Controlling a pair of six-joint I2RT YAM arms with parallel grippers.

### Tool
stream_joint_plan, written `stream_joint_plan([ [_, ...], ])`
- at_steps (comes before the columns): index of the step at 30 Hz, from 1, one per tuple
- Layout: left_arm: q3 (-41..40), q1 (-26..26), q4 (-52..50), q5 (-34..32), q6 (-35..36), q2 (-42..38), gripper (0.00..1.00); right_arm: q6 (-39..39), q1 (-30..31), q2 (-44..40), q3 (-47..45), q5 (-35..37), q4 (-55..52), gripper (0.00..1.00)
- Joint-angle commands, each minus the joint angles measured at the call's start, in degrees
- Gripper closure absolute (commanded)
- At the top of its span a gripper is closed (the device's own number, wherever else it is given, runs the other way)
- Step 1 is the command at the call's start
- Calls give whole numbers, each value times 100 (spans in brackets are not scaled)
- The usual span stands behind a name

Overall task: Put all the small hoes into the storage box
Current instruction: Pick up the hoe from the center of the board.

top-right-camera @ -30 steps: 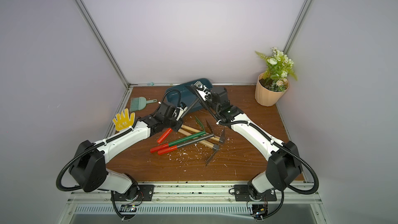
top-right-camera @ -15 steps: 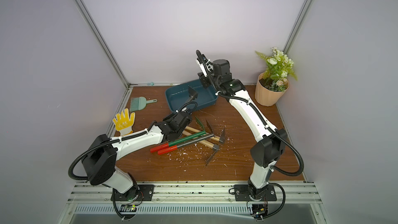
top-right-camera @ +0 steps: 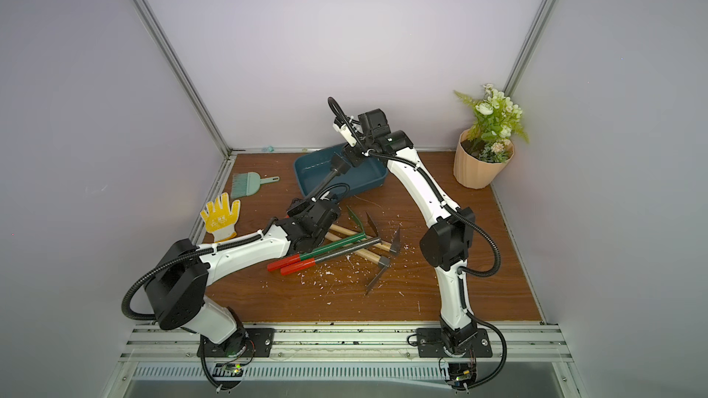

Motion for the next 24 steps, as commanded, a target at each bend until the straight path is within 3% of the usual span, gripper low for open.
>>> stream_joint_plan([
  [1,209,-72,285,-131,-90,-83,100,-207,108,-97,285,-228,-168,66],
  [6,291,-81,242,-57,-116,10,100,-227,110,-173,106,-166,-82,66],
  [10,288,-85,223,33,-165,63,100,-14,72,-293,86,465,63,67],
  [18,247,-86,241,103,-262,181,100,29,-49,-918,-669,-688,515,66],
  [24,365,-85,250,155,-218,211,100,-26,-48,-1006,-1231,-868,541,66],
])
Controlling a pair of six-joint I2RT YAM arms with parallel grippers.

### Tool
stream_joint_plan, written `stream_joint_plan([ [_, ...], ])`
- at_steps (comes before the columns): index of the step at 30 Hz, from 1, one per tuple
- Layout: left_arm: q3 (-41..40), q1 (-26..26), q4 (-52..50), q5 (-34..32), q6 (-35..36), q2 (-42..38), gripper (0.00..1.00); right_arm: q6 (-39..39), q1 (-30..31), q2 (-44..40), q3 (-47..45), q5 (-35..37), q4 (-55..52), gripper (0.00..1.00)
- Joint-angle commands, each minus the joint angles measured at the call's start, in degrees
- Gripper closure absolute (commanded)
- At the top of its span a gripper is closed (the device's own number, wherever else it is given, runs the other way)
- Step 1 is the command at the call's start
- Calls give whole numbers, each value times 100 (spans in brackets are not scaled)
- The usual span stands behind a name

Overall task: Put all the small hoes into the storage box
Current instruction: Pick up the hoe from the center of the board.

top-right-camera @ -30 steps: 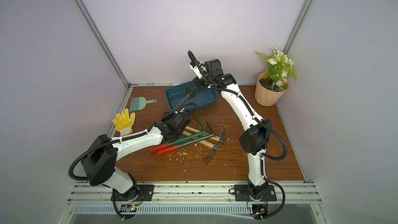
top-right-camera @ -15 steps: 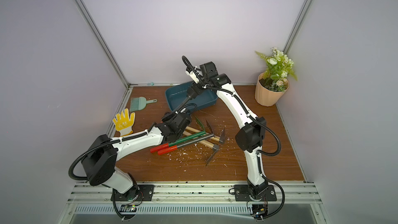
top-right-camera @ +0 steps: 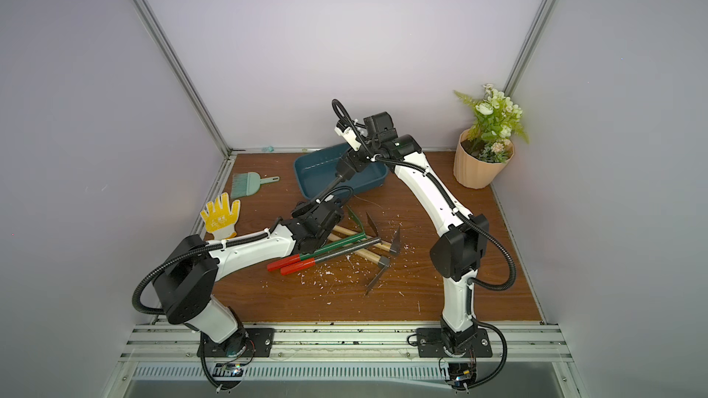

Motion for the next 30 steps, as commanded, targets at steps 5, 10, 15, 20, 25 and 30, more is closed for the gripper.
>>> stream_joint_plan([
  [5,447,-70,239,-143,-204,-121,100,-43,7,-19,-281,-208,238,66],
  [10,494,-74,136,-83,-273,-208,100,36,8,379,221,307,66,67],
  [15,443,-89,98,-49,-306,-285,100,97,12,571,475,371,38,68],
  [20,451,-84,141,-13,-288,-305,100,102,17,683,525,368,60,70],
  [25,471,-87,184,66,-318,-298,100,171,17,743,521,387,149,92],
  [30,536,-90,10,320,-718,-284,92,389,8,714,448,507,455,100],
])
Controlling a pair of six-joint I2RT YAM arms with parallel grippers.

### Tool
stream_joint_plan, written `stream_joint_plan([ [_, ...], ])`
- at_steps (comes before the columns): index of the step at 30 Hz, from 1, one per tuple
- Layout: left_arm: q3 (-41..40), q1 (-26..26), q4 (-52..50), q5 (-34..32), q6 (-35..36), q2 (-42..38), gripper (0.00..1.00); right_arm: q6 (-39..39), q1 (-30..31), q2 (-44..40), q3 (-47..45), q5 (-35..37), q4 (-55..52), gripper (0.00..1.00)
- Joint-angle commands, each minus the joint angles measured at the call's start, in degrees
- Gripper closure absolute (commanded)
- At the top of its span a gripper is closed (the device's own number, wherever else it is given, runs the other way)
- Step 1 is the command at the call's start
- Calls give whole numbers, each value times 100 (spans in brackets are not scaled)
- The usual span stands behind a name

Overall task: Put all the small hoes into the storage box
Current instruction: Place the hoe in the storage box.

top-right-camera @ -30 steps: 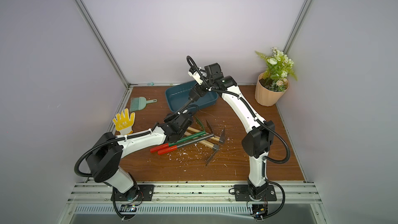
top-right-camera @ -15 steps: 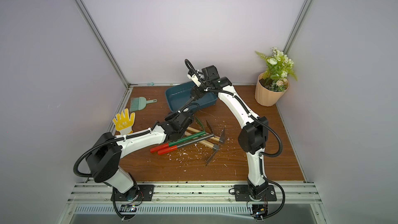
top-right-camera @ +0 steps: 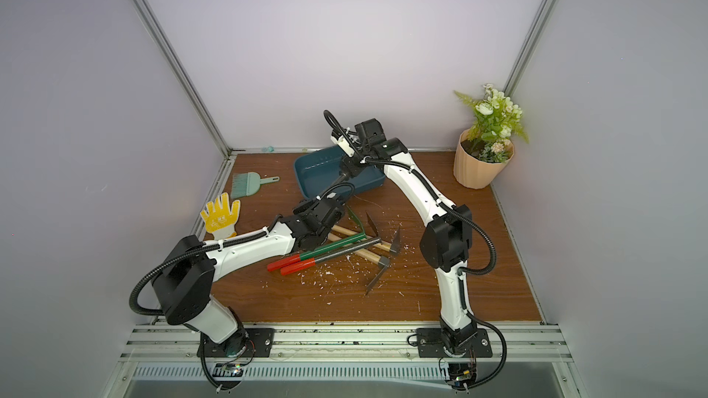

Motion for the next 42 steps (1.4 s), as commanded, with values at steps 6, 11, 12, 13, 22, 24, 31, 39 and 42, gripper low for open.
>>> stream_joint_plan([
  [6,418,-65,17,757,-1518,-426,42,1020,-72,-50,-39,579,1103,100],
  [11,359,-71,167,1595,-2041,-873,27,1570,-214,-65,-378,790,2238,100],
  [12,324,-67,237,1695,-2110,-981,25,1659,-232,-83,-536,923,2576,100],
  [13,285,-61,304,1772,-2196,-1088,23,1713,-241,-107,-753,1063,2971,100],
  [22,-43,470,487,2856,-2803,-2078,19,2028,-385,359,-1744,1825,5811,100],
  [24,-194,531,570,2747,-2917,-2302,18,2029,-432,614,-1657,1822,6083,100],
  [31,-438,638,516,2568,-2963,-2659,16,2275,-619,1729,-612,1856,6065,100],
  [39,-433,743,475,2539,-2914,-2669,15,2382,-794,2534,219,1766,5859,100],
  [42,-401,802,448,2554,-2891,-2641,15,2343,-863,2695,377,1656,5750,100],
])
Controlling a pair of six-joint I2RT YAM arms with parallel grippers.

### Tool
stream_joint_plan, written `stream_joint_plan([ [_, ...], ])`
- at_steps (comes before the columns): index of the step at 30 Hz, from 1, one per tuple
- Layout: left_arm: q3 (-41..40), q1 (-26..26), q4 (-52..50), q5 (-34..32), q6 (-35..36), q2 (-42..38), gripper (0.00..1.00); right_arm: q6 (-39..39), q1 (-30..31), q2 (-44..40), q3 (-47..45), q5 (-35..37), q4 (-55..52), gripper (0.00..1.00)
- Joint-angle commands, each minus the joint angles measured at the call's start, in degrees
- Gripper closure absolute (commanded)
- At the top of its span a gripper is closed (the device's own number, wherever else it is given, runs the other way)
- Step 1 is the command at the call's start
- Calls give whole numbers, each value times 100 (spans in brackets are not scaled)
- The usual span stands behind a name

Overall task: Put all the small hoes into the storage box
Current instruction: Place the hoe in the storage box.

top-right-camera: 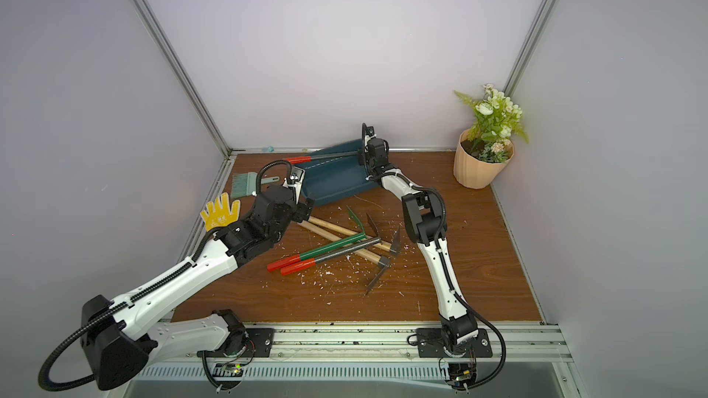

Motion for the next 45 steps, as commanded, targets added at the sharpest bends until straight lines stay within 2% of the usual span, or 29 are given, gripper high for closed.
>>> stream_joint_plan([
  [1,32,125,-54,-24,-115,-27,15,92,-91,-105,393,-102,380,100],
  [12,167,264,-30,134,-56,242,15,197,-276,226,639,-339,108,100],
  [13,169,264,-37,130,-60,248,15,200,-285,230,639,-330,80,98],
  [16,168,264,-19,161,-62,268,15,174,-286,168,538,-404,97,84],
  [18,170,259,-19,188,-70,272,15,155,-288,67,385,-442,165,77],
  [22,139,259,-19,200,-97,254,15,90,-285,-232,60,-609,301,72],
  [28,-14,270,72,199,-131,150,14,-84,-270,-1149,-828,-1038,752,68],
  [34,-187,283,221,203,-303,196,14,-489,-112,-2700,-2258,-1055,1107,67],
  [37,-339,368,436,371,-457,249,14,-592,40,-3442,-2670,-1156,267,67],
  [40,-600,671,826,922,-800,285,14,-407,298,-3981,-2893,-1512,-975,70],
  [42,-823,936,1210,1443,-1069,275,14,-611,695,-4541,-3633,-1282,-1148,70],
  [45,-986,1150,1587,1908,-1330,364,14,-771,1175,-5014,-4267,-1012,-1591,70],
])
